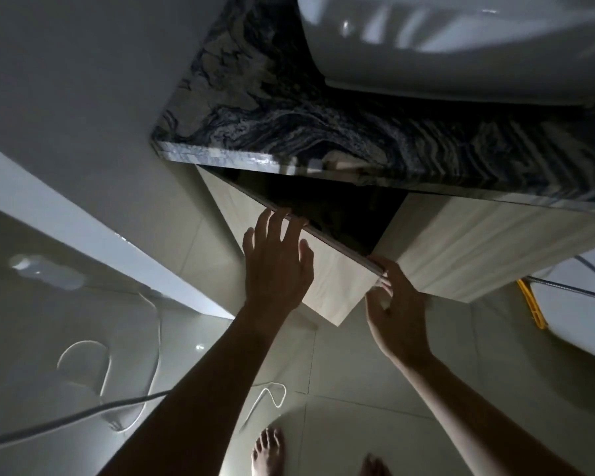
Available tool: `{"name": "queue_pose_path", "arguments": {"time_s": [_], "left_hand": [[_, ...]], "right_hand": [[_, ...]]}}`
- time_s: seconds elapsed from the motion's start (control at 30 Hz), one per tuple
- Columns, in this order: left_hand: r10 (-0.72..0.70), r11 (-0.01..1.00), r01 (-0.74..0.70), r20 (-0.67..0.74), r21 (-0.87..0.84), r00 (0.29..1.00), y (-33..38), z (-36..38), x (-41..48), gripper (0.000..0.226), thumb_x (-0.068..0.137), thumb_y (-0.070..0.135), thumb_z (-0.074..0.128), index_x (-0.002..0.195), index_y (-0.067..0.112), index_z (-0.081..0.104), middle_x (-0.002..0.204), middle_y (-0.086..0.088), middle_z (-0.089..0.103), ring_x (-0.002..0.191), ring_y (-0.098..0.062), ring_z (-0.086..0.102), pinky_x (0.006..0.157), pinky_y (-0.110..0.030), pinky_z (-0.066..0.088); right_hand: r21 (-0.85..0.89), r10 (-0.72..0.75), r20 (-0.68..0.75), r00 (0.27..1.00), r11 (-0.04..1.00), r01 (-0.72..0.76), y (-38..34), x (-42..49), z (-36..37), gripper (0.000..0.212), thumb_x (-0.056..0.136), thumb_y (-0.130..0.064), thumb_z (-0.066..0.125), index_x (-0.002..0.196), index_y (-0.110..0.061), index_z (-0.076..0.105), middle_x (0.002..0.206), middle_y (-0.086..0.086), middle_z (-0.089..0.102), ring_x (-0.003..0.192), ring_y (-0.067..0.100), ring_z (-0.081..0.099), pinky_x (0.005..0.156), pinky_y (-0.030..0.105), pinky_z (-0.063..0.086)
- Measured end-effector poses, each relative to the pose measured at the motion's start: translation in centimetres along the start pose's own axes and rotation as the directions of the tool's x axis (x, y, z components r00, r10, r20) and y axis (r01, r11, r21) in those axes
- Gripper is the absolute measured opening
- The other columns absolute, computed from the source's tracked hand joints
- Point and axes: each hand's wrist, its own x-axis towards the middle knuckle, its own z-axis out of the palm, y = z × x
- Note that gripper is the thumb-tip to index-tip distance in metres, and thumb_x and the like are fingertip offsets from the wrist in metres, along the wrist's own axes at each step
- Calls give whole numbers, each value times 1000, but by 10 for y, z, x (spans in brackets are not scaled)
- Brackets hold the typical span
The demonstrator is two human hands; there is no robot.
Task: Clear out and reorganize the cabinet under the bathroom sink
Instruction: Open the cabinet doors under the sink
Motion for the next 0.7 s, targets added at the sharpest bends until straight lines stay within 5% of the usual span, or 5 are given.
{"name": "queue_pose_path", "arguments": {"time_s": [0.23, 0.33, 0.47, 0.63, 0.7], "left_hand": [[-227, 972, 231, 87, -38, 970, -17, -24, -60, 81, 84, 77, 37, 149, 28, 33, 159, 6, 30, 150, -24, 20, 116, -62, 17], [-265, 956, 276, 110, -98, 958, -38, -34, -91, 79, 88, 67, 38, 154, 28, 22, 162, 6, 23, 152, -22, 13, 115, -64, 20], [-224, 939, 250, 133, -238, 965, -63, -48, -114, 67, 97, 46, 39, 156, 27, 15, 161, 3, 27, 151, -26, 18, 111, -62, 32], [-172, 958, 188, 93, -218, 981, -95, -69, -133, 52, 102, 23, 49, 152, 18, 35, 151, -6, 44, 137, -37, 44, 100, -58, 48], [-154, 969, 173, 114, -175, 981, -114, -80, -137, 59, 99, 15, 55, 153, 21, 32, 150, -3, 46, 137, -34, 44, 97, -56, 51]], "right_hand": [[95, -69, 386, 920, 995, 35, -31, -58, -3, 64, 72, 11, 38, 118, -20, 68, 107, -17, 69, 101, -4, 67, 90, 17, 54], [38, -71, 594, 802, 997, 60, -38, -52, 4, 62, 80, 18, 39, 107, -28, 70, 97, -14, 72, 91, -2, 69, 83, 27, 58], [-127, -161, 521, 838, 957, 262, -66, 4, 43, 53, 84, 8, 42, 128, -12, 63, 125, 9, 67, 117, 20, 61, 104, 29, 43], [-197, -304, 823, 480, 639, 743, -139, 49, 112, 83, 88, 0, 51, 159, -22, 14, 167, 1, 6, 153, 22, 8, 122, 41, 22], [-218, -249, 864, 438, 598, 771, -154, 49, 139, 91, 87, 4, 52, 160, -26, 7, 167, -3, -5, 154, 19, -2, 122, 37, 19]]}}
